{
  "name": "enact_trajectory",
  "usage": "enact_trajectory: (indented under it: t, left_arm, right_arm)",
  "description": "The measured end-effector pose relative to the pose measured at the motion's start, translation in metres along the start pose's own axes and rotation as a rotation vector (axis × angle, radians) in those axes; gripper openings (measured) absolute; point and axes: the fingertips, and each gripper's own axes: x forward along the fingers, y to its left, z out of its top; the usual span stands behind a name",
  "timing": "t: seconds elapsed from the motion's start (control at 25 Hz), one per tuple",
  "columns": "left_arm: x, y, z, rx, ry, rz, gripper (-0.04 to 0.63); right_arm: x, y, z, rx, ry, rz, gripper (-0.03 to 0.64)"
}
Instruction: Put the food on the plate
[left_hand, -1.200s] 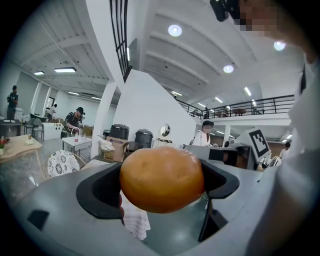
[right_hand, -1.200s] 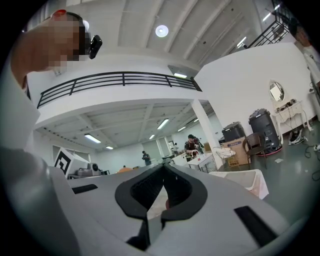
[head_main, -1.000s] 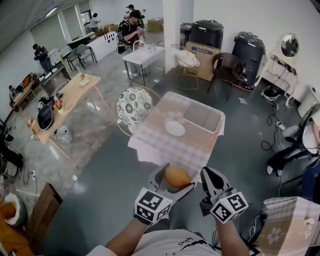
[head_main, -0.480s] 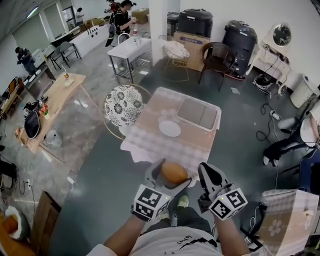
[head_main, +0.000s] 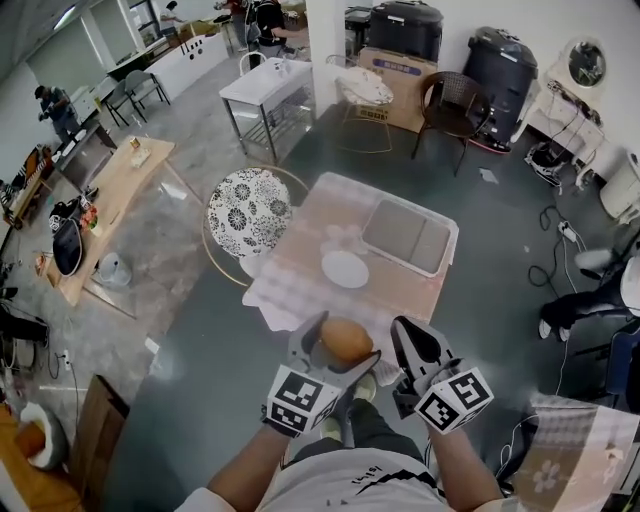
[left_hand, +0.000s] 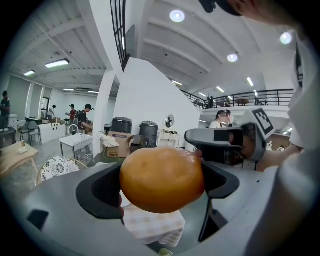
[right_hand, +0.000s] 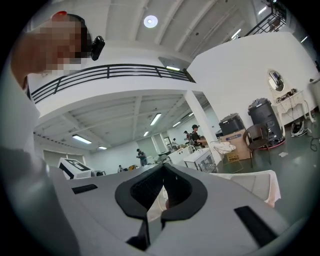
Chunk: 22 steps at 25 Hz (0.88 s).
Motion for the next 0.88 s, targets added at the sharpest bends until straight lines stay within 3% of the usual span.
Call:
enact_trajectory:
  t: [0.52,0.88]
  left_arm:
    - [0.098,0.065,-0.007,0.017,0.073,0.066,0.479]
    - [0.155,0.118,-0.049,0.011,0.142,0.023,0.479]
  right_arm:
    - [0.079,-0.083,0.001,0.033,0.051,0.069,0.014]
    - [0.128,-0.126,-0.026,0.046,0.085,0.0,0.014]
